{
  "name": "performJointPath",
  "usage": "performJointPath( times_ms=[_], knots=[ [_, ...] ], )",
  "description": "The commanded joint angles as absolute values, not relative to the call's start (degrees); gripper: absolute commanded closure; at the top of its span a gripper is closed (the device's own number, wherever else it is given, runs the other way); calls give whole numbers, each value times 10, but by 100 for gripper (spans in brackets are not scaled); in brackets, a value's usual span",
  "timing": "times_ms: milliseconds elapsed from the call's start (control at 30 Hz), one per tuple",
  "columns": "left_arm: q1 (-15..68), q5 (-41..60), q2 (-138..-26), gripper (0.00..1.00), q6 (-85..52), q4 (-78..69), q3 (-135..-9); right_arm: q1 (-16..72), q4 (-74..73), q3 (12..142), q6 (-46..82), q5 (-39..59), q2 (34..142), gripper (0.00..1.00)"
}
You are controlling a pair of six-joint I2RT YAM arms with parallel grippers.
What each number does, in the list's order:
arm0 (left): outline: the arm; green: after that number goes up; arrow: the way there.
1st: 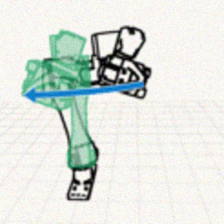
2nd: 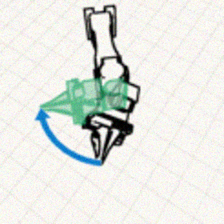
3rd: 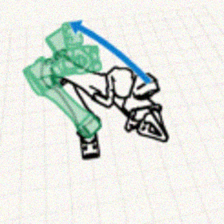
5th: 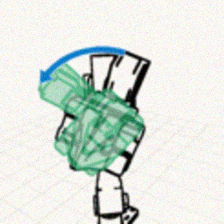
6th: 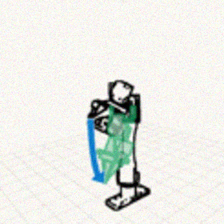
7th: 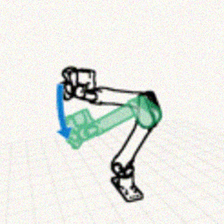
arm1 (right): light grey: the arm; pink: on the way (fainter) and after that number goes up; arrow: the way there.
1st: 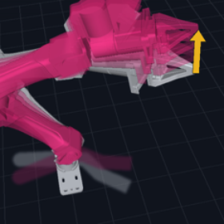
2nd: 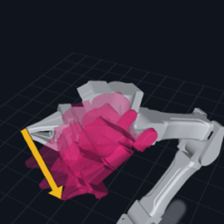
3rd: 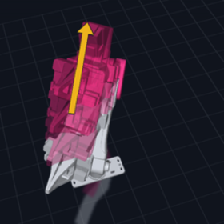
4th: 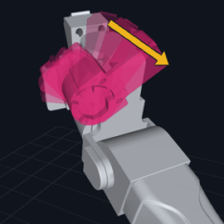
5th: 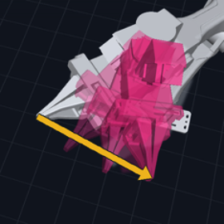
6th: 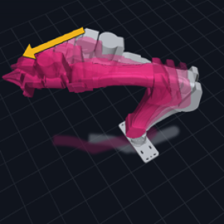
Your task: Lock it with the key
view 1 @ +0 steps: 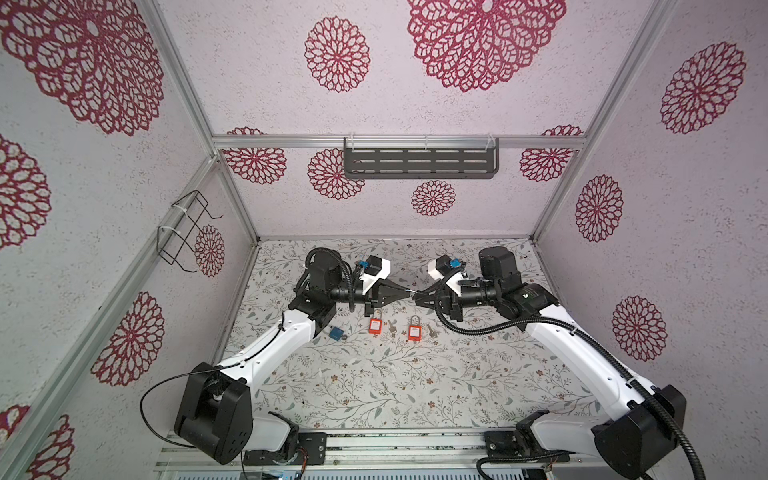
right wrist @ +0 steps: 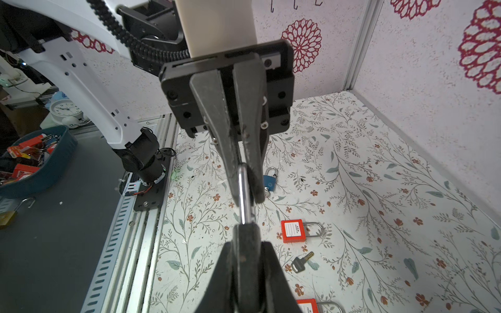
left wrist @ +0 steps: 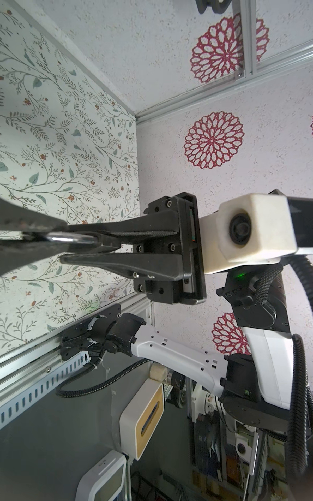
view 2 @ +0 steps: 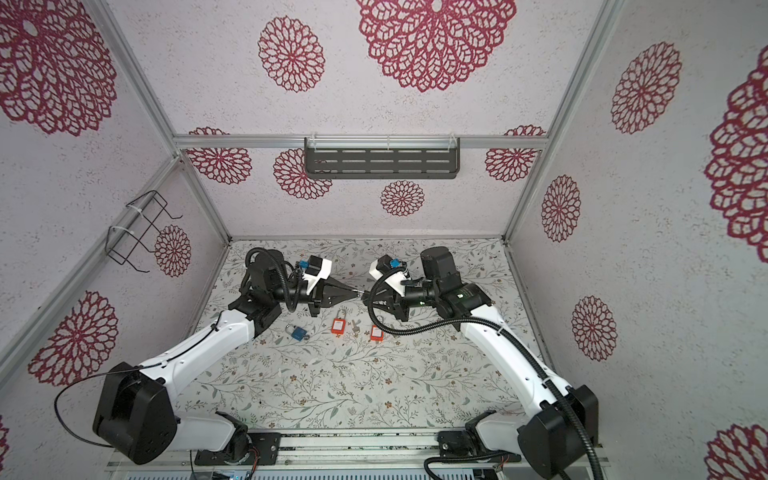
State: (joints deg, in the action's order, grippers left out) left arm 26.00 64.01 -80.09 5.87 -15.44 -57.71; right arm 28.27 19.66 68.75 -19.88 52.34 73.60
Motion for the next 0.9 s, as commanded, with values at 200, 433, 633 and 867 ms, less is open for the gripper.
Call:
performJointPath(
  times_ms=[200, 433, 633, 867],
  knots=[
    [279, 651, -814, 100, 83, -105, -579, 282, 74, 697, -147, 570, 739, 100],
    [280, 665, -825, 100, 70, -115, -577, 282, 41, 699, -137, 571, 745, 100],
    [280, 675, -838, 100, 31, -155, -574, 287, 29, 706, -131, 572, 757, 100],
    [272, 621, -811, 100, 70, -83, -592, 283, 120, 707, -194, 537, 749, 100]
  ],
)
